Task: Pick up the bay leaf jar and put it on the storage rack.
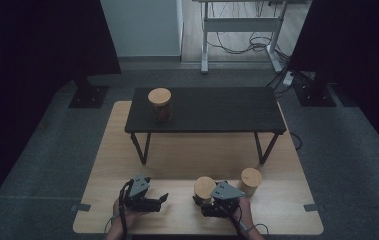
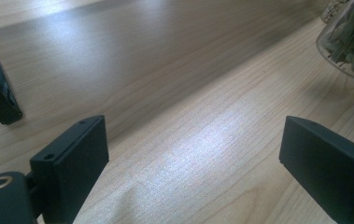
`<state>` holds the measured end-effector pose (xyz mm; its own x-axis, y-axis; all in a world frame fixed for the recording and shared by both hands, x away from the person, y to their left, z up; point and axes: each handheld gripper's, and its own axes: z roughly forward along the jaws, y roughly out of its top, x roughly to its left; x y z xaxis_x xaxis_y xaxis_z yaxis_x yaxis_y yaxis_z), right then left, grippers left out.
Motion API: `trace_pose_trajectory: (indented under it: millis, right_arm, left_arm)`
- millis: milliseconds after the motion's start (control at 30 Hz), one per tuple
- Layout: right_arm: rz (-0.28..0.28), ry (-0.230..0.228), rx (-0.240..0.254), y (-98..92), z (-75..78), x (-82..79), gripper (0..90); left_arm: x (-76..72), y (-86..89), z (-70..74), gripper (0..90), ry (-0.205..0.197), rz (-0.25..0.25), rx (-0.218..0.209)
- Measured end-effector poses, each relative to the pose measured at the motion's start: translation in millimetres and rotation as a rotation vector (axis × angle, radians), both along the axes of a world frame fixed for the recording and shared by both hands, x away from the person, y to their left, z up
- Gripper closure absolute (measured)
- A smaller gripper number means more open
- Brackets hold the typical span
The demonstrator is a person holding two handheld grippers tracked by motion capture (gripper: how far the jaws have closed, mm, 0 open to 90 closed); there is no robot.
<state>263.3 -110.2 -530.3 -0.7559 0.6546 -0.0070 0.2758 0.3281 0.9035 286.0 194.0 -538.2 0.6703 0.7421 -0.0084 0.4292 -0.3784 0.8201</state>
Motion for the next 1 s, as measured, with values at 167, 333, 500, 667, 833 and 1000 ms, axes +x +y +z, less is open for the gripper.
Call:
trace_pose_trajectory:
  millis: [167,333,500,667,833,1000]
  right_arm:
    - [-0.004,-0.005,0.005,-2.3,3.3,-1.4,24.8]
    - [-0.016,-0.007,0.007,-3.8,5.2,-2.3,24.8]
    - [-0.022,-0.006,0.012,-5.9,7.1,-2.3,24.8]
    - [-0.024,-0.01,0.019,-8.0,9.3,-2.9,24.9]
    - [-0.018,-0.012,0.02,-9.0,11.3,-4.4,24.9]
    - [-0.018,-0.015,0.023,-9.8,13.4,-4.7,24.9]
  left_arm:
    - [0.1,-0.1,0.1,8.0,0.0,-0.002,0.0]
    - [0.3,0.5,0.4,8.0,-0.001,0.001,-0.001]
    - [0.2,0.0,0.0,8.0,-0.001,-0.001,0.003]
    - [-0.4,-0.6,0.2,8.0,-0.003,-0.002,0.005]
    - [0.0,0.2,0.1,8.0,-0.002,0.0,0.003]
    - [0.1,-0.3,-0.4,8.0,-0.001,-0.002,0.006]
